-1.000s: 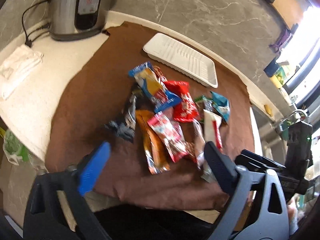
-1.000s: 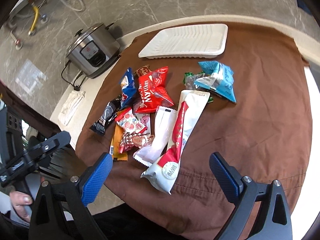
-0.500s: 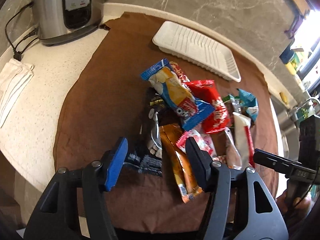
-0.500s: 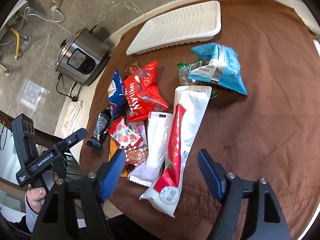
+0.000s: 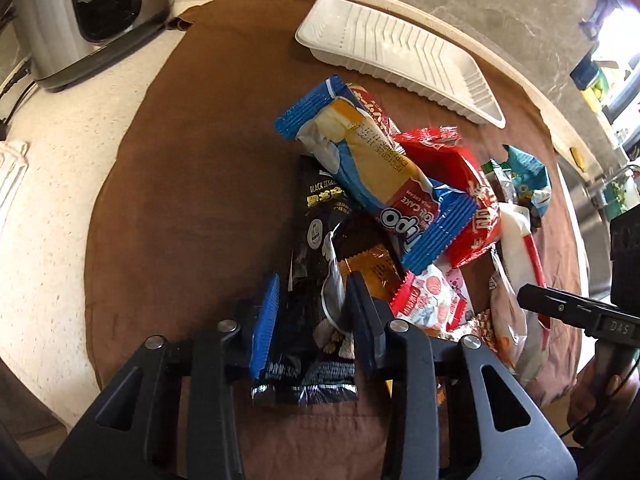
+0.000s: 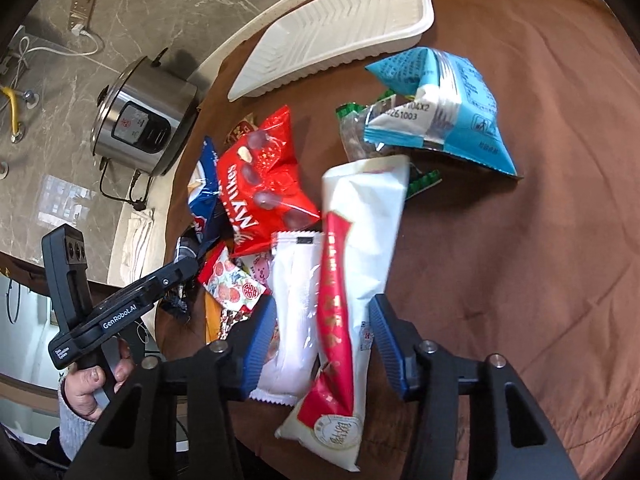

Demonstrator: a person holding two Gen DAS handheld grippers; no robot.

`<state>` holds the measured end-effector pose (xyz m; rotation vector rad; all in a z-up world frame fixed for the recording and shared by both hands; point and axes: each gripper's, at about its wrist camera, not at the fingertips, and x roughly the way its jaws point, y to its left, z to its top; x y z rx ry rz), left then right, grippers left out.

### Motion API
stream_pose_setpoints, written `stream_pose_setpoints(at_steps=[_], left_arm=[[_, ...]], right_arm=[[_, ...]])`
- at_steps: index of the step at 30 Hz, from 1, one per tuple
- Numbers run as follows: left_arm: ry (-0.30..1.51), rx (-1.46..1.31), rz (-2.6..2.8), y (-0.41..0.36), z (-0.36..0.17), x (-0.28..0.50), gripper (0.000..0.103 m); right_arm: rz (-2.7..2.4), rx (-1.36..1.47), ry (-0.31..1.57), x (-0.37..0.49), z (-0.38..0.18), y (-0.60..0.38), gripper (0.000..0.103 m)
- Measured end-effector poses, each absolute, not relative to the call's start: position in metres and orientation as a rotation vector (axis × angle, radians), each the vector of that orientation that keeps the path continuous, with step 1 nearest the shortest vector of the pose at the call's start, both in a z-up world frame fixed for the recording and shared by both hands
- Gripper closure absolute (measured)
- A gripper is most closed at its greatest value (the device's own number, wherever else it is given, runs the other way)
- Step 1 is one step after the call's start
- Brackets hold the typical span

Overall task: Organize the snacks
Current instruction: 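Close left tool on the black bag while right tool closes on the white-and-red bar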

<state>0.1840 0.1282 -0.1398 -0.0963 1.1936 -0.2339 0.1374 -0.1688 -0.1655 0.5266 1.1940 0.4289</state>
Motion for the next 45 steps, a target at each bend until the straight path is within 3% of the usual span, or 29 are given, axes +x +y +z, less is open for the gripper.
stream_pose_setpoints(at_steps=[11, 14, 16, 25, 37, 45], left_arm=[[1.202, -0.042, -0.252, 0.120, -0.154, 0.210, 0.071], [1.186, -0.025, -0.266, 0.116, -0.154, 0.211, 0.076], [1.176, -0.017, -0.271, 0.114, -0.155, 0.212, 0.080], [1.191, -0.130, -0.299, 0.132, -0.155, 0.208, 0.088], [1.194, -0.237, -0.384, 0.145, -0.130, 0.190, 0.088], [1.229, 0.125, -0.206, 0.127, -0.131, 0.179, 0.088]], right_arm=[[0.427, 0.495, 1.188, 0.144, -0.165, -0.166, 0.053], [0.413, 0.469, 1.188, 0.146, -0.165, -0.163, 0.065], [0.399, 0.467, 1.188, 0.146, -0.167, -0.166, 0.078], [0.446, 0.583, 1.179, 0.144, -0.176, -0.181, 0.080], [0.506, 0.791, 1.171, 0.137, -0.182, -0.201, 0.084], [0.520, 0.785, 1.150, 0.133, -0.175, -0.200, 0.084]])
